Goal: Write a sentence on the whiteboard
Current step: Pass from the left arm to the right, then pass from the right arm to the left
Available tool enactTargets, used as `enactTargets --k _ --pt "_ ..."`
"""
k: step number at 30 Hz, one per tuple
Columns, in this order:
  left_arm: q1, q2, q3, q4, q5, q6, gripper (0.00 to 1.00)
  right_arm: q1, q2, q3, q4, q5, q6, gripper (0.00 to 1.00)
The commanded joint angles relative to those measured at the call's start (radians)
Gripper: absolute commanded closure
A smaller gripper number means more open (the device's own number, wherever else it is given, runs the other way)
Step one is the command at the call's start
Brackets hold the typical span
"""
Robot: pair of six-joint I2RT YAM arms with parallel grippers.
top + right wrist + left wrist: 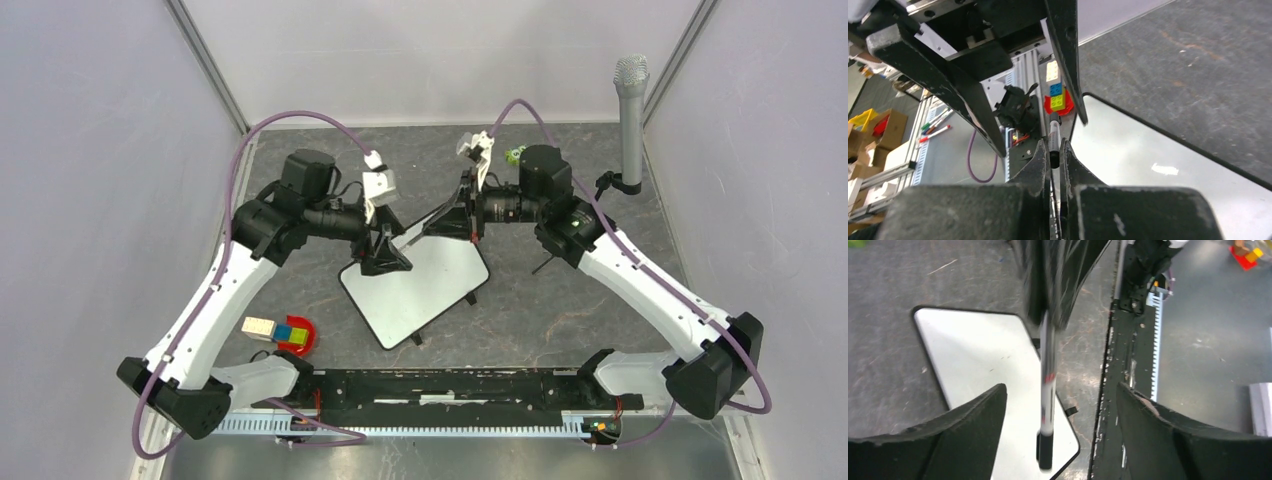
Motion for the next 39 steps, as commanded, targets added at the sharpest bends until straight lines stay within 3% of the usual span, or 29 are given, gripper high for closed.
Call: enactTargets --k 1,5,9,14,25,29,33,34,37,39 --pt "0.135 -0.058 -0.023 0.023 0.081 -0.003 0.1 -0.058 -0.014 0.088 0.029 0.025 -0.004 1.0" --pt "0.177 -0.07 -0.052 0.067 0.172 -0.07 0.07 -0.083 -0.015 0.104 0.069 0.014 0.044 1.0" --pt "0.178 -0.09 -0.094 0.143 0.111 -0.148 0.09 -0.114 -0.012 0.11 0.059 0.061 0.124 1.0" --pt "0.178 -0.117 -0.156 0.22 0.014 -0.154 0.17 -0.136 -0.012 0.059 0.118 0.016 0.279 1.0" --pt "0.178 -0.118 -0.176 0.241 0.062 -0.139 0.36 -0.14 -0.022 0.012 0.187 -0.015 0.331 1.0" --pt "0.178 -0.116 -0.169 0.241 0.082 -0.127 0.52 -0.139 -0.027 -0.015 0.2 -0.031 0.344 1.0" --pt "0.178 -0.112 -0.169 0.241 0.117 -0.122 0.9 -0.14 -0.038 -0.031 0.229 -0.059 0.345 1.0" --pt "0.178 -0.112 -0.166 0.236 0.117 -0.121 0.97 -0.14 -0.04 -0.035 0.241 -0.069 0.337 0.96" --pt "0.177 -0.105 -0.141 0.173 0.122 -0.088 0.98 -0.14 -0.043 -0.038 0.24 -0.113 0.273 0.68" --pt "0.177 -0.091 -0.104 0.064 0.151 0.01 0.98 -0.144 -0.035 -0.038 0.233 -0.195 0.211 0.57"
